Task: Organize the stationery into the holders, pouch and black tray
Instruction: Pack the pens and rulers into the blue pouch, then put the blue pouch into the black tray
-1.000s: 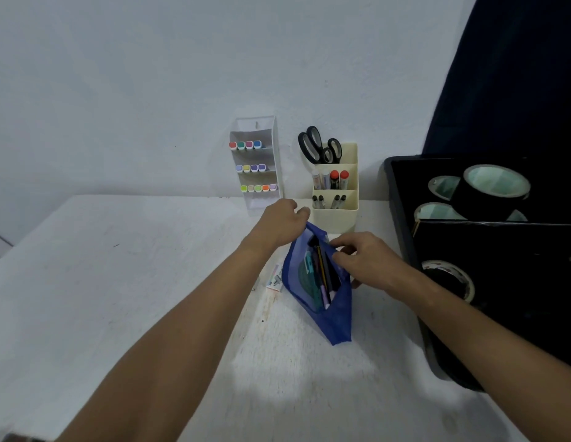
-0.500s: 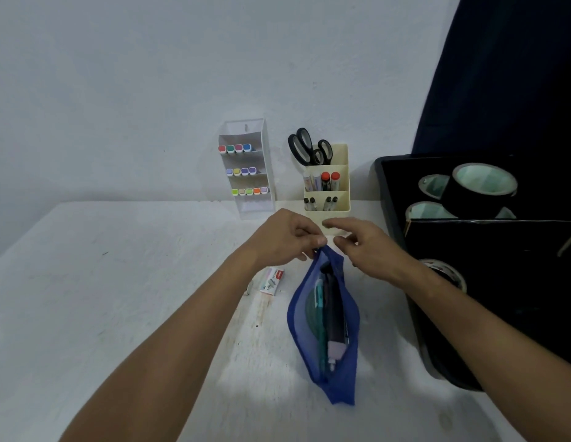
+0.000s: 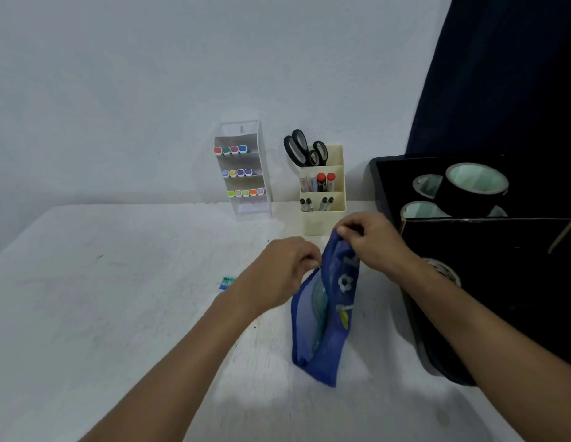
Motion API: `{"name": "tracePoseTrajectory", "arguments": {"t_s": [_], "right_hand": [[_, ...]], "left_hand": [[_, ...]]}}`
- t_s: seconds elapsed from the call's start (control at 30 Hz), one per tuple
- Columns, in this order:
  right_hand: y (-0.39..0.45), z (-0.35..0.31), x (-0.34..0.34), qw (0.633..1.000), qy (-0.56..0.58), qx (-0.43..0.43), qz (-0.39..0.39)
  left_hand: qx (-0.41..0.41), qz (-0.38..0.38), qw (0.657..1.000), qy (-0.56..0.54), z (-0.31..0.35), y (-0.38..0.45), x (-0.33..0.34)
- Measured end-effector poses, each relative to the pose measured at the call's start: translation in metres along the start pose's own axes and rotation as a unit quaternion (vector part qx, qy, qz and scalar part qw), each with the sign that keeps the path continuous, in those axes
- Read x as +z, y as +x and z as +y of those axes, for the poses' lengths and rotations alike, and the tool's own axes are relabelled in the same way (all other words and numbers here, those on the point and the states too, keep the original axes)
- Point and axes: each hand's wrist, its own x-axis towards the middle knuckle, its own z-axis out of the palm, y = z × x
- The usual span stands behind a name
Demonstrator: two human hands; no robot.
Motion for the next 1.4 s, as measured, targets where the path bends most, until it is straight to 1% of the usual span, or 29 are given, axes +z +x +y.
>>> {"name": "tracePoseTrajectory", "arguments": {"t_s": [0.07,0.13,0.2,0.3,0.43,0.57,0.7,0.83,0.87,0.93,1.0,1.03,1.07,1.13,1.2,1.23,1.27,1.33,1.4], "right_hand": [[0.003,0.000,-0.005,0.998,0.047,0.023,0.038],[0.005,0.001,-0.008,0.996,0.063,0.025,0.052],[0.006,0.000,-0.008,0.997,0.040,-0.001,0.059],[0.006,-0.001,-0.010,0.996,0.019,-0.031,0.078],[0.006,-0.001,-0.014,0.994,0.033,-0.032,0.103],[0.004,-0.006,-0.017,0.992,0.032,-0.052,0.110],[0.001,-0.014,-0.030,0.985,0.092,-0.071,0.129],[0.001,-0.026,-0.051,0.976,0.138,-0.099,0.138],[0.001,-0.029,-0.057,0.972,0.148,-0.102,0.149],[-0.001,-0.036,-0.075,0.965,0.158,-0.111,0.179],[-0.007,-0.042,-0.099,0.957,0.155,-0.120,0.214],[-0.010,-0.043,-0.114,0.955,0.136,-0.122,0.236],[-0.014,-0.040,-0.133,0.952,0.102,-0.118,0.263],[-0.020,-0.032,-0.165,0.952,0.028,-0.089,0.292],[-0.028,-0.015,-0.193,0.954,-0.033,-0.036,0.296],[-0.033,-0.004,-0.203,0.956,-0.066,0.002,0.287],[-0.036,0.006,-0.210,0.957,-0.101,0.046,0.269],[-0.041,0.028,-0.221,0.951,-0.149,0.125,0.240],[-0.041,0.047,-0.226,0.945,-0.192,0.166,0.208]], "left_hand": [[-0.019,-0.038,0.999,0.006,-0.002,-0.015,-0.001],[-0.063,-0.071,0.995,-0.007,-0.009,-0.030,-0.004],[-0.095,-0.091,0.991,-0.025,-0.021,-0.046,-0.008],[-0.116,-0.108,0.987,-0.013,-0.042,-0.064,-0.015],[-0.156,-0.077,0.982,-0.068,-0.061,-0.072,-0.022],[-0.170,-0.055,0.979,-0.099,-0.068,-0.066,-0.018],[-0.202,-0.018,0.952,-0.230,-0.066,-0.062,-0.009],[-0.195,0.017,0.918,-0.344,-0.043,-0.047,-0.010],[-0.189,0.013,0.920,-0.342,-0.035,-0.042,-0.010],[-0.158,0.005,0.943,-0.293,-0.016,-0.026,-0.008],[-0.107,0.035,0.965,-0.236,0.007,-0.009,-0.008],[-0.090,0.054,0.969,-0.223,0.019,-0.003,-0.010],[-0.081,0.066,0.966,-0.236,0.034,0.005,-0.013],[-0.081,0.074,0.938,-0.328,0.065,0.014,-0.026],[-0.052,0.035,0.908,-0.414,0.099,0.022,-0.035],[-0.039,0.006,0.904,-0.426,0.113,0.028,-0.034],[-0.035,-0.017,0.910,-0.412,0.123,0.035,-0.028],[-0.034,-0.053,0.937,-0.343,0.138,0.048,-0.007],[-0.030,-0.102,0.959,-0.263,0.144,0.057,0.021]]}}
